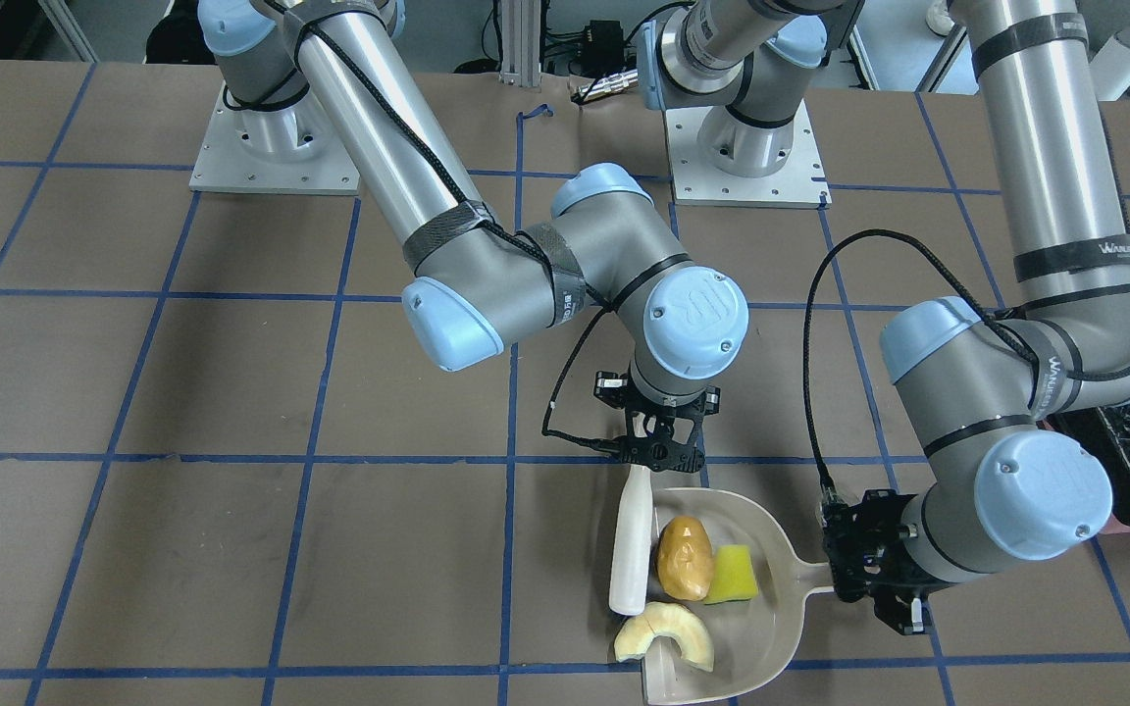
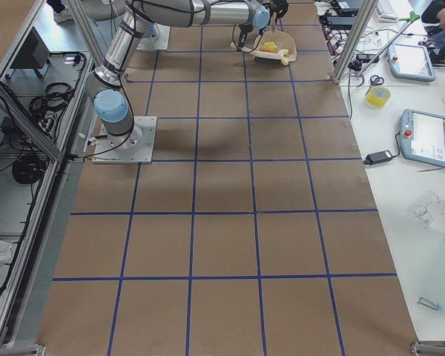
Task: Sweep and dump trash into bin
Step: 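Sweep the sponge, potato and food piece into the dustpan with the brush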
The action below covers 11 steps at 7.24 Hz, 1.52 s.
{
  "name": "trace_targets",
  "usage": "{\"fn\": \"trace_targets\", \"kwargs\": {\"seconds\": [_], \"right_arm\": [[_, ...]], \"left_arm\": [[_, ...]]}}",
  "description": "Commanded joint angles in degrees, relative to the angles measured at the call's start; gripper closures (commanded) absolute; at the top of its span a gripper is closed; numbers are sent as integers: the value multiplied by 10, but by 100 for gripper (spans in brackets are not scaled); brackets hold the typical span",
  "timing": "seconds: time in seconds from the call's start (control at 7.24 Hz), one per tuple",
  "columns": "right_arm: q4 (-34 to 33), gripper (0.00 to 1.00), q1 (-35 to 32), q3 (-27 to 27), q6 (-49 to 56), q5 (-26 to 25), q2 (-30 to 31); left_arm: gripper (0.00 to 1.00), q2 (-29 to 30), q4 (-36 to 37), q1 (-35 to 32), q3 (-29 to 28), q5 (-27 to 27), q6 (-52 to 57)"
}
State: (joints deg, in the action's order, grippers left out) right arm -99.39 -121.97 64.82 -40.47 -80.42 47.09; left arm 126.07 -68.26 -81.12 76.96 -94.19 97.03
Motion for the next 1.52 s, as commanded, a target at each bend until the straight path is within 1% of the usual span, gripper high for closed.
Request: {"fn": "trace_targets", "kwargs": {"seconds": [0.0,0.14,0.28,0.41,0.55,0.69,0.83,0.97,1.1,1.24,1.38], "right_arm": [[-5,100,-1,-1,18,32,3],[-33,98,-1,-1,21,46,4],[-53,97,-1,-1,21,72,8],[-62,98,-1,-1,20,88,12],[-63,97,-1,-2,20,104,18],[-54,98,3,0,22,104,25],[-42,99,12,2,25,82,30],[-22,99,31,3,30,36,44],[30,99,60,7,71,25,76],[78,100,95,13,119,-8,109],[104,100,130,26,150,-22,130]], "left_arm": [[100,0,0,0,-1,1,0],[100,0,0,0,-1,1,0],[100,-2,0,1,-1,1,0],[100,-3,0,1,0,1,1],[100,-6,-2,1,0,2,1],[100,-7,-2,5,2,26,4],[100,-7,-3,13,3,54,8],[100,-7,-3,13,3,58,8],[100,-7,-3,13,4,61,8],[100,-8,-3,14,1,75,6],[100,-10,-13,16,-2,81,7]]}}
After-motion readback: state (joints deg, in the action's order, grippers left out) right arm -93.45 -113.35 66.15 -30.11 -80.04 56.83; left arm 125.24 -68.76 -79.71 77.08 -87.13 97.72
